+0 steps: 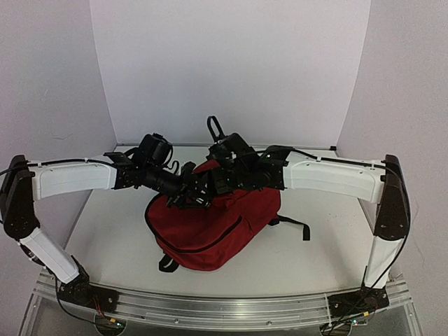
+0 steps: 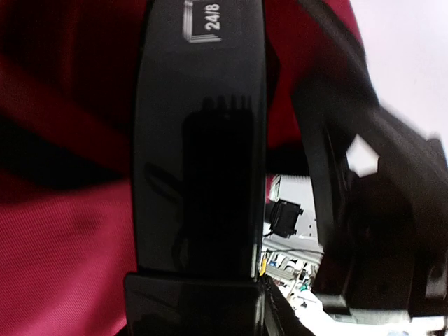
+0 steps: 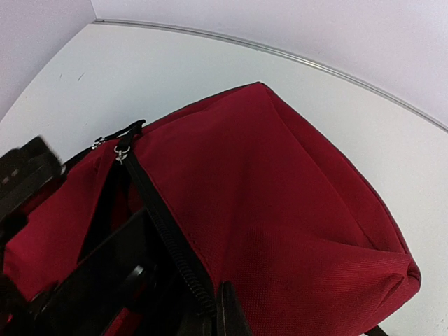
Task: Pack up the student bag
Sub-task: Place the stationery in the student bag.
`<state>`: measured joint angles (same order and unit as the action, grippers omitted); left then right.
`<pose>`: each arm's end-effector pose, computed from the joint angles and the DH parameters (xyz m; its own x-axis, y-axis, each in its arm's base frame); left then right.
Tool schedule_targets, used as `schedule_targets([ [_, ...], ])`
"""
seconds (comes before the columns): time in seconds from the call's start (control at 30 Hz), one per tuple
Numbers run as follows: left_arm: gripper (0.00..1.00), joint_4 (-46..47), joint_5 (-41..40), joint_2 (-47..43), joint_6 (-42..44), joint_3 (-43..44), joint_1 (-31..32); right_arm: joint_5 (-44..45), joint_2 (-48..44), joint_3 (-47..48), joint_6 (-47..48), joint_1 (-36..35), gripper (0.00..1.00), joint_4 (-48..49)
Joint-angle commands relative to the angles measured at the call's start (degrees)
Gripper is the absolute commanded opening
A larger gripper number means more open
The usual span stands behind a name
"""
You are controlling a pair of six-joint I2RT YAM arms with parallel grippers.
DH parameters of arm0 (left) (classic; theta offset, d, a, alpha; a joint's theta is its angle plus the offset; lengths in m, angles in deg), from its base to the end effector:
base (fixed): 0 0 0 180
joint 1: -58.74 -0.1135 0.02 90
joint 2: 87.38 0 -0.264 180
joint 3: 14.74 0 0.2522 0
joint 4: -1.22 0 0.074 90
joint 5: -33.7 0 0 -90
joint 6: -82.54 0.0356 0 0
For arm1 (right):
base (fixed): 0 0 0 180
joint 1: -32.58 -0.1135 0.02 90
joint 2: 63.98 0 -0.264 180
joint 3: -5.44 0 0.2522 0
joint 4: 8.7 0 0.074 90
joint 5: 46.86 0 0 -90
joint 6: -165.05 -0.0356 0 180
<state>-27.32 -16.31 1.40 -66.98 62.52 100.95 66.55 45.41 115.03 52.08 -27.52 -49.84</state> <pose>0.2357 -0.2447 0.2619 -0.9994 0.0151 -0.0318 0.0351 0.4929 -0.8694 0.2318 0.3748 0.2935 -0.5528 -0.2430 -0.7971 -0.4672 0.8824 0.0551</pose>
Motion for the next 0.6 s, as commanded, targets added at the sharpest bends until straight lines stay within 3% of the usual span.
schedule_targets([
  [0.0, 0.00, 9.75, 4.78, 4.70, -0.14, 8.23, -1.51, -4.44, -6.10, -2.18, -1.34, -0.35, 0.00, 6.68],
  [0.3, 0.01, 13.61, 5.32, 14.61, 0.77, 17.45, -3.63, -10.43, -8.49, -7.60, -5.95, -0.43, 0.00, 12.14],
  [0.4, 0.14, 13.85, 3.15, 15.81, 1.59, 17.81, -3.80, -10.78, -8.51, -8.77, -7.36, -0.39, 0.00, 13.06],
  [0.57, 0.43, 4.56, -2.55, 14.69, 7.58, 18.56, -3.80, -9.59, -9.19, -9.70, -8.47, -0.40, 0.00, 13.31],
])
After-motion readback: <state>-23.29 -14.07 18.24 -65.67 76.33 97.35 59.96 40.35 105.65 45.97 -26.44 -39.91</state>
